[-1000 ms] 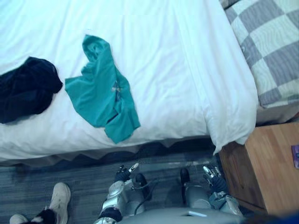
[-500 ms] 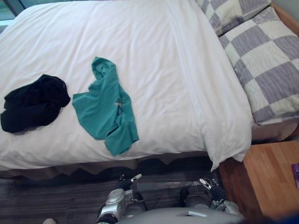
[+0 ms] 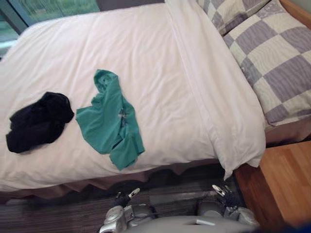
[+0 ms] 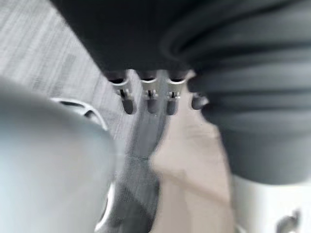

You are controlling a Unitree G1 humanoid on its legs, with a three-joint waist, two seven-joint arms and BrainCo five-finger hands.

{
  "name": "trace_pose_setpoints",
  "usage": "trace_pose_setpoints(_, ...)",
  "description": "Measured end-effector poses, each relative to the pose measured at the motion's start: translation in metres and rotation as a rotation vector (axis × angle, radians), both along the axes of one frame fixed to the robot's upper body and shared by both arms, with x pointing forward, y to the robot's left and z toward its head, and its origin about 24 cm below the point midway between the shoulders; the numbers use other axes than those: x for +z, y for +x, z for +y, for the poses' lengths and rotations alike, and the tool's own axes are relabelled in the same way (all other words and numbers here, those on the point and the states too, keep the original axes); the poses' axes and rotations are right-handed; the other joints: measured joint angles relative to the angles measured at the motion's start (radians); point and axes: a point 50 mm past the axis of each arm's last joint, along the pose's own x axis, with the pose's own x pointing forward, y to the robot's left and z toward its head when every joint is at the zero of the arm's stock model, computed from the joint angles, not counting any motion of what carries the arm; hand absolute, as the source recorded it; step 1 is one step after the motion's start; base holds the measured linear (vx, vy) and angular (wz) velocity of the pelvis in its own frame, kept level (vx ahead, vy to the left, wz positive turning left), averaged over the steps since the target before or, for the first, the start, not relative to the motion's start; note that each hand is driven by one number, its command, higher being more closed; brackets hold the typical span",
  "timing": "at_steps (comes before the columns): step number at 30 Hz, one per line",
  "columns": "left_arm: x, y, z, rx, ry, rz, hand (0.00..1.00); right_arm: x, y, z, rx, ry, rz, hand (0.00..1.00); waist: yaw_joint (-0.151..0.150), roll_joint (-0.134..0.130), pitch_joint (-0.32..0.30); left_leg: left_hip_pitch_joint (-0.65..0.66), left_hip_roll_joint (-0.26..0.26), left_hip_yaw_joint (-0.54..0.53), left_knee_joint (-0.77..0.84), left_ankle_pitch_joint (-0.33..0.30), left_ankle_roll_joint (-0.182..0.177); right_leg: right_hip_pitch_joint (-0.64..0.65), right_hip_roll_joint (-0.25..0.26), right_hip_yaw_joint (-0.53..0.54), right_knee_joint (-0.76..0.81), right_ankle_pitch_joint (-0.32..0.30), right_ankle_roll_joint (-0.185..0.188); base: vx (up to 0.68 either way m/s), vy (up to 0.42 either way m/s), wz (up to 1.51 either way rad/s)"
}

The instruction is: Tidy the bed and pick cloth on bed and put in laundry

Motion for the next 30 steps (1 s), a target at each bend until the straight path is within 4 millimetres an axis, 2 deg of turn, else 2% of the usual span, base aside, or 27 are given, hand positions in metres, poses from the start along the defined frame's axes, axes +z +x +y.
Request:
trace_pose_setpoints(2, 0.000, 0.000, 0.000, -0.003, -0.014, -0.013, 0.00, -0.002, -0.009, -0.010, -0.029, -0.016, 0.036, 0.00, 0.001, 0.000, 0.000, -0.021, 0.035, -0.106, 0.007, 0.002, -0.002, -0.006, -0.029, 0.033, 0.018, -0.006, 0.028, 0.13, 0.287, -0.36)
trace_pose_setpoints(3, 0.000, 0.000, 0.000, -0.006, -0.018, -0.023, 0.00, -0.003, -0.013, -0.015, -0.041, -0.024, 0.056, 0.00, 0.002, 0.001, 0.000, -0.026, 0.046, -0.175, 0.013, 0.002, -0.003, -0.017, -0.046, 0.060, 0.034, -0.015, 0.056, 0.08, 0.289, -0.42)
trace_pose_setpoints(4, 0.000, 0.000, 0.000, -0.009, -0.016, -0.026, 0.00, -0.003, -0.015, -0.017, -0.046, -0.028, 0.064, 0.00, 0.000, 0.003, 0.000, -0.025, 0.052, -0.202, 0.013, 0.001, -0.002, -0.018, -0.050, 0.075, 0.037, -0.018, 0.073, 0.08, 0.424, -0.53)
trace_pose_setpoints(6, -0.001, -0.001, -0.004, -0.033, -0.008, -0.022, 0.00, -0.003, -0.022, -0.024, -0.060, -0.046, 0.079, 0.00, -0.009, 0.025, -0.010, -0.024, 0.056, -0.251, 0.034, -0.017, 0.005, -0.015, -0.072, 0.102, 0.020, -0.010, 0.137, 0.06, 0.531, -0.47)
trace_pose_setpoints(7, -0.001, -0.001, -0.004, -0.038, -0.005, -0.024, 0.00, -0.003, -0.023, -0.023, -0.055, -0.048, 0.079, 0.00, -0.010, 0.028, -0.012, -0.023, 0.055, -0.244, 0.051, -0.083, -0.035, -0.009, -0.081, 0.105, 0.004, 0.003, 0.160, 0.07, 0.601, -0.27)
trace_pose_setpoints(8, 0.000, 0.001, -0.001, -0.055, 0.007, -0.021, 0.00, -0.004, -0.022, -0.019, -0.059, -0.043, 0.068, 0.00, -0.015, 0.026, -0.015, -0.030, 0.043, -0.237, 0.098, -0.157, -0.102, 0.011, -0.104, 0.102, -0.032, 0.053, 0.164, 0.03, 0.623, -0.26)
trace_pose_setpoints(9, 0.000, 0.000, 0.005, -0.065, 0.023, -0.013, 0.00, -0.007, -0.023, -0.006, -0.050, -0.012, 0.062, 0.00, -0.014, 0.010, -0.015, -0.045, 0.031, -0.212, 0.150, -0.187, -0.092, 0.009, -0.128, 0.098, -0.063, 0.153, 0.158, 0.01, 0.617, -0.31)
trace_pose_setpoints(10, 0.001, 0.000, 0.008, -0.070, 0.026, -0.006, 0.00, -0.008, -0.022, 0.000, -0.039, -0.006, 0.060, 0.00, -0.007, 0.017, -0.015, -0.045, 0.029, -0.194, 0.157, -0.196, -0.084, -0.001, -0.132, 0.090, -0.075, 0.216, 0.149, -0.06, 0.783, -0.63)
trace_pose_setpoints(11, 0.001, 0.000, 0.012, -0.085, 0.029, 0.010, 0.00, -0.008, -0.021, 0.003, -0.027, -0.016, 0.051, 0.00, 0.006, 0.006, -0.023, -0.039, 0.024, -0.154, 0.147, -0.197, -0.073, -0.032, -0.139, 0.039, -0.083, 0.336, 0.067, -0.09, 0.760, -0.79)
trace_pose_setpoints(12, 0.000, -0.004, 0.019, -0.106, 0.048, 0.038, 0.00, -0.007, -0.018, 0.004, 0.030, -0.023, 0.044, 0.00, 0.010, -0.001, -0.028, -0.020, 0.013, -0.118, 0.105, -0.181, -0.050, -0.072, -0.147, -0.059, -0.059, 0.360, 0.000, -0.10, 0.728, -0.75)
trace_pose_setpoints(13, 0.000, -0.006, 0.021, -0.114, 0.049, 0.049, 0.00, -0.007, -0.017, 0.006, 0.059, -0.027, 0.042, 0.00, 0.011, -0.002, -0.029, -0.011, 0.005, -0.105, 0.078, -0.167, -0.038, -0.085, -0.144, -0.099, -0.040, 0.341, 0.002, -0.12, 0.481, -0.46)
trace_pose_setpoints(14, -0.001, -0.007, 0.021, -0.133, 0.046, 0.070, 0.00, -0.007, -0.015, 0.008, 0.104, -0.032, 0.034, 0.00, 0.001, -0.002, -0.029, 0.010, -0.025, -0.091, -0.004, -0.120, -0.014, -0.100, -0.119, -0.144, 0.002, 0.286, 0.022, -0.10, 0.376, -0.05)
trace_pose_setpoints(15, -0.001, -0.005, 0.018, -0.152, 0.040, 0.078, 0.00, -0.006, -0.013, 0.009, 0.140, -0.032, 0.024, 0.00, -0.002, 0.001, -0.030, 0.034, -0.059, -0.082, -0.100, -0.061, 0.013, -0.105, -0.088, -0.164, 0.045, 0.229, 0.021, -0.08, 0.344, 0.12)
trace_pose_setpoints(16, -0.001, -0.003, 0.017, -0.163, 0.038, 0.079, 0.00, -0.005, -0.013, 0.009, 0.165, -0.032, 0.020, 0.00, -0.003, 0.002, -0.030, 0.041, -0.077, -0.082, -0.140, -0.036, 0.024, -0.104, -0.068, -0.176, 0.069, 0.200, 0.022, -0.06, 0.283, 0.30)
trace_pose_setpoints(18, -0.001, 0.001, 0.012, -0.186, 0.028, 0.088, 0.00, -0.005, -0.011, 0.013, 0.239, -0.037, 0.008, 0.00, -0.001, -0.004, -0.034, 0.052, -0.137, -0.090, -0.236, 0.032, 0.051, -0.089, 0.018, -0.195, 0.125, 0.113, 0.019, -0.04, 0.185, 0.38)
trace_pose_setpoints(19, -0.002, 0.001, 0.008, -0.188, 0.015, 0.097, 0.00, -0.005, -0.013, 0.014, 0.254, -0.038, 0.010, 0.00, -0.001, -0.009, -0.036, 0.050, -0.171, -0.099, -0.261, 0.052, 0.059, -0.047, 0.054, -0.212, 0.084, 0.058, 0.004, -0.02, 0.093, 0.30)
trace_pose_setpoints(20, -0.002, 0.001, 0.006, -0.185, 0.009, 0.094, 0.00, -0.005, -0.012, 0.015, 0.260, -0.037, 0.005, 0.00, -0.001, -0.019, -0.042, 0.051, -0.186, -0.100, -0.268, 0.058, 0.063, -0.022, 0.057, -0.223, 0.045, 0.045, 0.000, -0.04, 0.075, 0.31)
trace_pose_setpoints(21, -0.002, 0.004, 0.004, -0.196, 0.008, 0.090, 0.00, -0.005, -0.011, 0.016, 0.271, -0.036, 0.003, 0.00, -0.001, -0.012, -0.039, 0.050, -0.207, -0.110, -0.273, 0.067, 0.069, 0.022, 0.051, -0.222, -0.033, 0.037, 0.001, -0.06, 0.015, 0.24)
trace_pose_setpoints(23, -0.003, 0.004, -0.002, -0.216, 0.001, 0.090, 0.00, -0.005, -0.012, 0.015, 0.273, -0.039, 0.008, 0.00, -0.001, -0.006, -0.039, 0.066, -0.218, -0.123, -0.292, 0.090, 0.070, 0.075, 0.054, -0.228, -0.114, 0.041, -0.005, -0.07, -0.026, 0.27)
trace_pose_setpoints(25, -0.003, 0.005, -0.006, -0.231, -0.004, 0.085, 0.00, -0.005, -0.012, 0.016, 0.301, -0.042, 0.025, 0.00, 0.001, -0.005, -0.039, 0.096, -0.214, -0.143, -0.327, 0.116, 0.064, 0.103, 0.055, -0.252, -0.134, 0.050, -0.015, -0.12, -0.044, 0.27)
trace_pose_setpoints(28, -0.003, 0.005, -0.007, -0.217, -0.007, 0.068, 0.00, -0.005, -0.009, 0.015, 0.326, -0.048, 0.038, 0.00, 0.005, -0.001, -0.036, 0.095, -0.211, -0.141, -0.328, 0.124, 0.060, 0.103, 0.059, -0.253, -0.137, 0.045, -0.017, -0.11, -0.023, 0.03)
trace_pose_setpoints(30, -0.002, 0.006, -0.010, -0.208, -0.012, 0.040, 0.00, -0.002, -0.003, 0.011, 0.335, -0.068, 0.021, 0.00, 0.005, 0.019, -0.024, 0.053, -0.199, -0.139, -0.277, 0.087, 0.038, 0.092, 0.058, -0.252, -0.112, 0.035, -0.017, -0.11, 0.006, 0.02)
